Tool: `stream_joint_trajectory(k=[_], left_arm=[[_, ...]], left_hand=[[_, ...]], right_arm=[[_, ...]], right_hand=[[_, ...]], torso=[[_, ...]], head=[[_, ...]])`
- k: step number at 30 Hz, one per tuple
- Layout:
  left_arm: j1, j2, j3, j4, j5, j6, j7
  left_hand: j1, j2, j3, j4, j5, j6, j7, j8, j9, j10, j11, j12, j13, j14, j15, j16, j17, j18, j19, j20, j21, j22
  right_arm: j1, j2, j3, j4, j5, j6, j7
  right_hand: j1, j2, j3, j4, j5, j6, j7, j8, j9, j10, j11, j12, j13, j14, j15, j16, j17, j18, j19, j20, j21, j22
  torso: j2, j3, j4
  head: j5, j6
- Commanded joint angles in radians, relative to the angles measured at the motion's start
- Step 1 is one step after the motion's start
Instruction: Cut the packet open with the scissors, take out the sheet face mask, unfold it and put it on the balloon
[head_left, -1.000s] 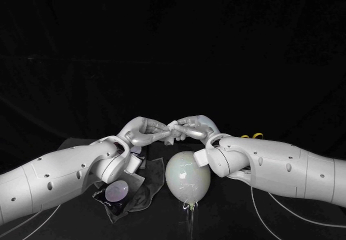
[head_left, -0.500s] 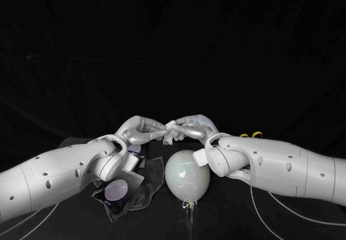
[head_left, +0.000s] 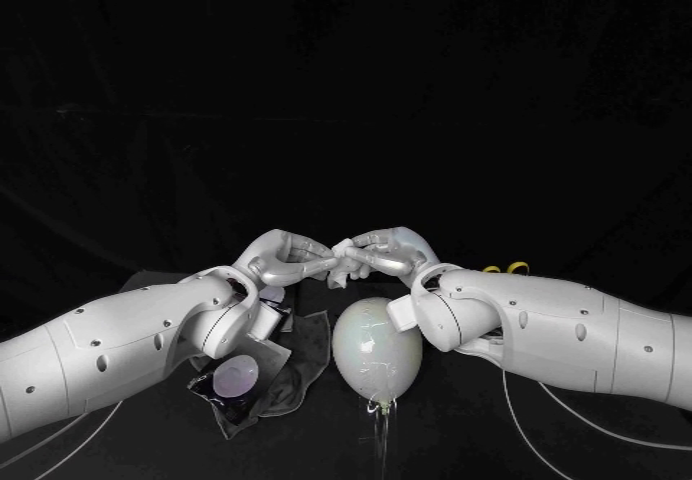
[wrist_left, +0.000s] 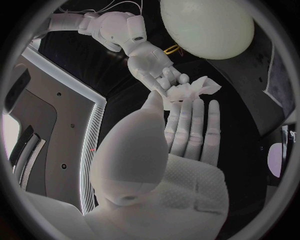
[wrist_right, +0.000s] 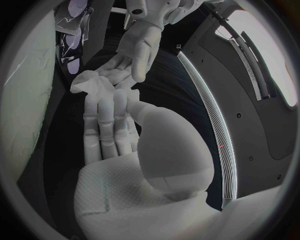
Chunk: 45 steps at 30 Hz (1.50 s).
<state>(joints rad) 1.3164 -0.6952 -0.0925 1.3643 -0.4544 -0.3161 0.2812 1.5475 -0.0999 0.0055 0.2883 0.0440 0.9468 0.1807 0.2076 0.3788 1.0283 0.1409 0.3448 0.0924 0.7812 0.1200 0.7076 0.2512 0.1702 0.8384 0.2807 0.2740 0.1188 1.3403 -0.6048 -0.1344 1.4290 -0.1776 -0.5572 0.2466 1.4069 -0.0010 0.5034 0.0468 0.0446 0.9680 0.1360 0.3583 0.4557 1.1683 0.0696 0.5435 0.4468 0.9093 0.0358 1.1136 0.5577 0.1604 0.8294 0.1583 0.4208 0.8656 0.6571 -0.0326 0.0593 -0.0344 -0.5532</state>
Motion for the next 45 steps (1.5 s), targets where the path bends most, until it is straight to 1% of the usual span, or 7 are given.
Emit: stream_joint_trajectory(k=[1, 9, 17, 21, 25, 32, 45], left_arm=[[0.001, 0.002, 0.001, 0.008, -0.002, -0.003, 0.013], [0.000, 0.006, 0.001, 0.014, 0.009, -0.030, 0.032], [0.000, 0.009, 0.001, 0.015, 0.047, -0.055, 0.042], [0.000, 0.010, 0.001, 0.017, 0.066, -0.071, 0.049], [0.000, 0.009, 0.001, 0.018, 0.075, -0.081, 0.053], [0.000, 0.005, 0.001, 0.019, 0.082, -0.076, 0.055], [0.000, -0.002, 0.001, 0.024, 0.084, -0.058, 0.061]], left_hand=[[0.001, 0.008, -0.007, 0.000, 0.004, 0.003, -0.005, 0.003, -0.004, 0.006, -0.007, 0.009, 0.003, 0.006, -0.010, 0.010, 0.003, 0.011, 0.008, 0.002, 0.006, -0.001], [0.008, 0.020, -0.011, -0.001, 0.005, 0.007, -0.009, 0.003, -0.009, 0.015, -0.012, 0.017, 0.007, 0.012, -0.014, 0.019, 0.008, 0.012, 0.012, 0.001, 0.007, -0.002], [0.094, 0.094, 0.048, -0.014, 0.005, 0.037, -0.028, 0.013, -0.018, 0.034, -0.031, 0.023, 0.009, 0.033, -0.032, 0.036, 0.016, 0.014, 0.031, -0.006, 0.017, 0.001], [0.172, 0.109, 0.125, -0.039, 0.005, 0.063, -0.033, 0.022, -0.024, 0.057, -0.041, 0.018, 0.007, 0.050, -0.039, 0.025, 0.012, 0.013, 0.041, -0.018, 0.028, 0.006], [0.201, 0.083, 0.219, -0.070, 0.009, 0.093, -0.034, 0.035, -0.026, 0.097, -0.049, 0.019, 0.009, 0.101, -0.054, 0.004, 0.000, 0.010, 0.052, -0.043, 0.069, 0.030], [0.112, 0.025, 0.408, -0.108, 0.001, 0.119, -0.046, 0.046, -0.026, 0.138, -0.061, 0.003, 0.019, 0.165, -0.064, -0.040, -0.009, -0.011, -0.001, -0.067, 0.188, 0.116], [-0.002, 0.006, 0.455, -0.145, 0.002, 0.114, -0.049, 0.082, 0.015, 0.160, -0.067, 0.003, 0.038, 0.181, -0.067, -0.036, 0.015, -0.017, -0.044, -0.063, 0.254, 0.166]], right_arm=[[0.001, 0.002, 0.001, -0.001, -0.009, 0.023, 0.005], [0.001, 0.001, 0.001, 0.004, -0.017, 0.035, 0.005], [0.000, 0.001, 0.000, 0.012, -0.027, 0.043, 0.002], [0.000, 0.001, 0.000, 0.014, -0.028, 0.042, 0.002], [0.000, 0.000, -0.001, 0.013, -0.029, 0.041, 0.002], [0.000, -0.001, -0.001, 0.005, -0.029, 0.037, 0.000], [0.000, -0.010, -0.001, 0.002, -0.101, 0.109, -0.046]], right_hand=[[0.000, 0.006, 0.003, -0.006, 0.004, 0.004, -0.002, 0.002, 0.001, -0.005, -0.006, 0.005, 0.001, 0.001, -0.003, 0.006, 0.001, 0.013, -0.008, -0.001, 0.005, 0.003], [-0.001, 0.005, 0.006, -0.010, 0.004, 0.003, -0.002, 0.003, 0.000, -0.007, -0.005, 0.004, 0.001, -0.001, -0.002, 0.006, 0.000, 0.012, -0.013, -0.001, 0.009, 0.011], [-0.002, 0.004, 0.008, -0.012, 0.004, 0.002, -0.002, 0.003, 0.000, -0.009, -0.005, 0.003, 0.001, -0.003, -0.002, 0.005, -0.001, 0.012, -0.016, -0.001, 0.011, 0.015], [-0.002, 0.004, 0.008, -0.012, 0.004, 0.002, -0.002, 0.003, 0.000, -0.009, -0.005, 0.003, 0.001, -0.003, -0.002, 0.005, -0.001, 0.012, -0.016, -0.001, 0.011, 0.015], [-0.003, 0.004, 0.008, -0.013, 0.004, 0.002, -0.001, 0.003, -0.001, -0.009, -0.005, 0.003, 0.001, -0.003, -0.002, 0.005, -0.001, 0.012, -0.017, -0.001, 0.012, 0.017], [-0.006, 0.003, 0.008, -0.013, 0.003, 0.000, 0.000, 0.003, -0.001, -0.011, -0.004, 0.002, 0.002, -0.004, -0.001, 0.006, -0.002, 0.011, -0.019, 0.000, 0.014, 0.021], [-0.053, -0.053, -0.026, -0.004, 0.003, -0.060, 0.029, -0.034, -0.023, -0.059, 0.020, -0.007, 0.007, -0.037, 0.020, 0.006, -0.003, 0.005, -0.054, 0.010, 0.000, 0.028]], torso=[[0.001, 0.0001, -0.0004], [0.000, 0.0006, -0.0014], [0.000, 0.0007, -0.0009], [0.001, 0.0000, -0.0005], [0.001, -0.0001, -0.0004], [0.000, -0.0002, -0.0004], [0.001, 0.0005, -0.0012]], head=[[0.003, 0.005], [0.005, 0.011], [0.006, 0.010], [0.007, 0.010], [0.007, 0.008], [0.008, 0.012], [0.009, 0.006]])
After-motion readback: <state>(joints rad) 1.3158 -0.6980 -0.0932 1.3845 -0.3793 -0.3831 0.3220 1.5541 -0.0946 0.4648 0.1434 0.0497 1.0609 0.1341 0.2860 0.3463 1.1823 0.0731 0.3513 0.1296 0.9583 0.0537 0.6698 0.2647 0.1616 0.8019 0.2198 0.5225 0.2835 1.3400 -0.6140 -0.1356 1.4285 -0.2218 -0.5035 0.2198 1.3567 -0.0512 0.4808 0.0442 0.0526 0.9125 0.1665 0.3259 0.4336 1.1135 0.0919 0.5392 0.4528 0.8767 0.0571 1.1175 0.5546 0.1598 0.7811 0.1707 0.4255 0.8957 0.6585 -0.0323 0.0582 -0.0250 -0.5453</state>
